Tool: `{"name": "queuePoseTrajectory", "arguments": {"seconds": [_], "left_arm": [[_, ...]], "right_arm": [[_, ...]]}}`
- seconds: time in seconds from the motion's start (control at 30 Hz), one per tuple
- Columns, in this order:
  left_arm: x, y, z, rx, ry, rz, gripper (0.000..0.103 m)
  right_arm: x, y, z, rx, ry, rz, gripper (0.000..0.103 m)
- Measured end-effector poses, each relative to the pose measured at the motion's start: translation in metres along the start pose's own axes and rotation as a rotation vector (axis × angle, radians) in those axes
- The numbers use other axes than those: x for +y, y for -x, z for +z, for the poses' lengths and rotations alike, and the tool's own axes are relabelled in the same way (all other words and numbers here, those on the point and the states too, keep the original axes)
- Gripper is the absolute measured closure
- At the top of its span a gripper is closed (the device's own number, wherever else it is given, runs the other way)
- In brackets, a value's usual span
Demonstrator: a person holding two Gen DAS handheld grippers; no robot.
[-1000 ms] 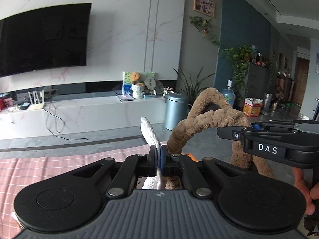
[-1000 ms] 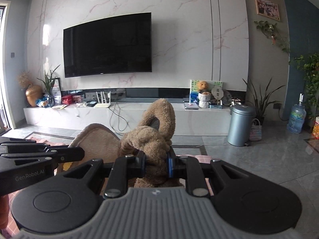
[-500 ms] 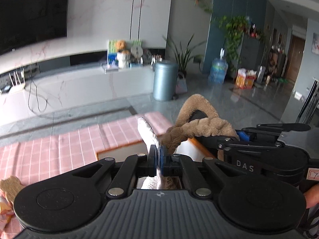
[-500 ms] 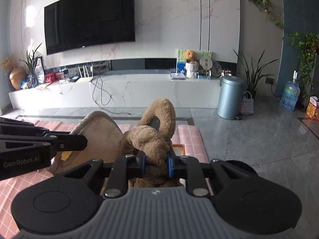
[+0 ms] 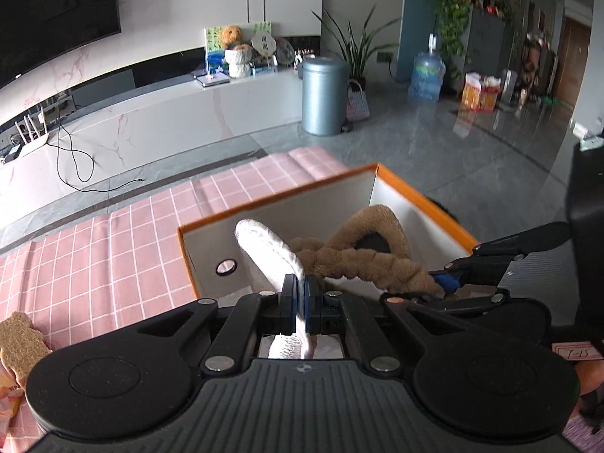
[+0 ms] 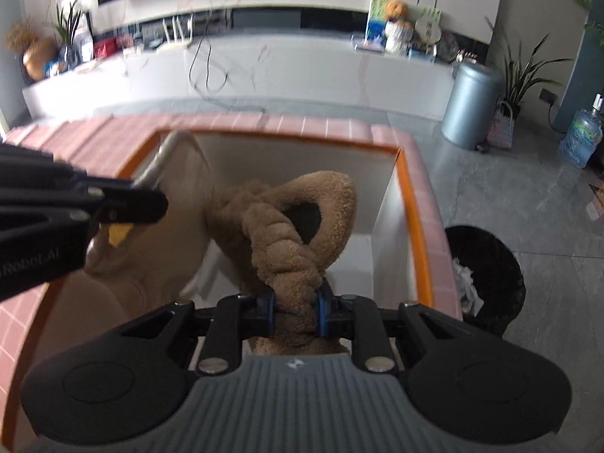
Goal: Organize soft objects
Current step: 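Open both tools to drop the bath mitt and plush toy into the box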
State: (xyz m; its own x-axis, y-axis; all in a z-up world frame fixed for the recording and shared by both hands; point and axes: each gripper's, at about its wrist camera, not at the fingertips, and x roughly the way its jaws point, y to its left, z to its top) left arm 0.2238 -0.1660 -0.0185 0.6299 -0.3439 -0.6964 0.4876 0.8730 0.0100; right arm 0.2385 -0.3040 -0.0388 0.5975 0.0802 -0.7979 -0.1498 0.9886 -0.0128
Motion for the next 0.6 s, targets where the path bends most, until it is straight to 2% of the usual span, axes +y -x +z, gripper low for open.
{"name": "queuePoseTrajectory", "arguments": {"seconds": [0.13,0.37,0.5,0.6], "left_arm": [[-0.003,-0.006,-0.003,0.037,-0.018,-0.004,0.1],[-0.008,-0.014,0.002,0.085,-0.048,-0.012,0.099],[-0.005,-0.021,-0.002,0.125,-0.013,-0.042,0.098],[-0.002,-0.024,-0.006,0.14,0.017,-0.071,0.097]], "right_arm": [[0.004,-0.009,0.0,0.046,0.016,-0.011,0.078],[0.013,0.003,-0.003,-0.006,0.064,-0.05,0.058],[0.018,0.012,-0.004,-0.025,0.079,-0.062,0.045],[0.018,0.016,-0.004,-0.02,0.085,-0.068,0.045]]}}
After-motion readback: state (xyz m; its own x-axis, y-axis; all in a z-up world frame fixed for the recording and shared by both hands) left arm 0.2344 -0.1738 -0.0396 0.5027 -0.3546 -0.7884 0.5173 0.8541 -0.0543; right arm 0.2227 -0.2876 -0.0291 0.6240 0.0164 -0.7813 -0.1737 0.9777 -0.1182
